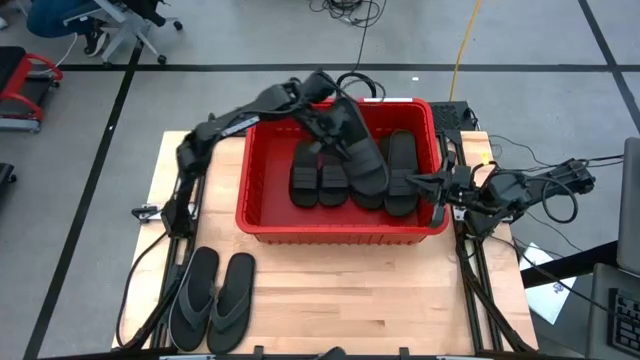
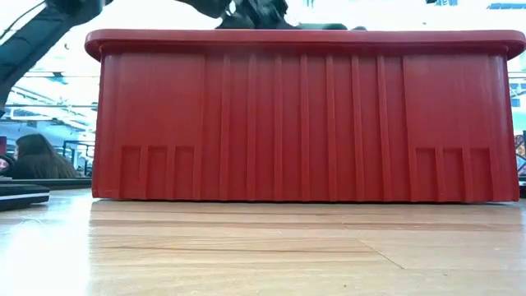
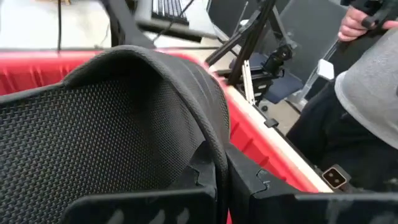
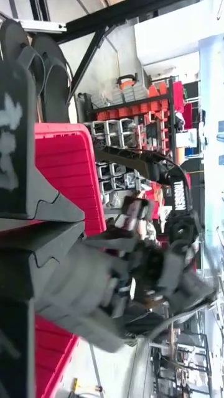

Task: Pick and place slides into bin
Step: Put the black slipper into the red bin

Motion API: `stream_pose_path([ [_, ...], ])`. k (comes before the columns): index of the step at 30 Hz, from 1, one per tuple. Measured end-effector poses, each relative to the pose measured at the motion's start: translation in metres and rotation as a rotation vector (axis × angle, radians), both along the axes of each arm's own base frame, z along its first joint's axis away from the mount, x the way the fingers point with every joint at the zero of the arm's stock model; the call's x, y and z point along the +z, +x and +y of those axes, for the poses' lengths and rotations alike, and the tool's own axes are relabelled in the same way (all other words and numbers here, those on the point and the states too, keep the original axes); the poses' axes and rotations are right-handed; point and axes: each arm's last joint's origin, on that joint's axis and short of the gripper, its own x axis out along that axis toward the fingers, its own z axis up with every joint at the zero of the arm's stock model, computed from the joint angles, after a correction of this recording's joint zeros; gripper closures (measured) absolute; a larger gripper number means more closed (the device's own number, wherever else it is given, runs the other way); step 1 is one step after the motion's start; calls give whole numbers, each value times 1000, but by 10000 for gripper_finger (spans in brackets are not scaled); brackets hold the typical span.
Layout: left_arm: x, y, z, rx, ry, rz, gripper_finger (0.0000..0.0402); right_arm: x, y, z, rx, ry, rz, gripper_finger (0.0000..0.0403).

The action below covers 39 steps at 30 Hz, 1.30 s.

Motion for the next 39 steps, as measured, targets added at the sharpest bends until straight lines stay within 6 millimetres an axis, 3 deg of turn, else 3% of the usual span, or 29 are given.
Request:
stream_pose_path([
  [4,-26,14,9,-10,-18,48,400,1,-2,-1,-23,2,-4,403],
  [9,-43,25,11,-1,27,68,400,1,-3,-2,-22,4,-8,403],
  [18,-50,29,-7,17,181,156,400,-5,-3,-2,-19,86,24,403],
  [27,1,3,-22,38,224,92,400,-6,-1,-6,-11,102,57,403],
  [34,28,-13,-28,81,206,68,400,23,8,-16,78,119,167,398],
  [39,39,-9,-25,202,106,65,399,39,32,-25,-26,20,366,368],
])
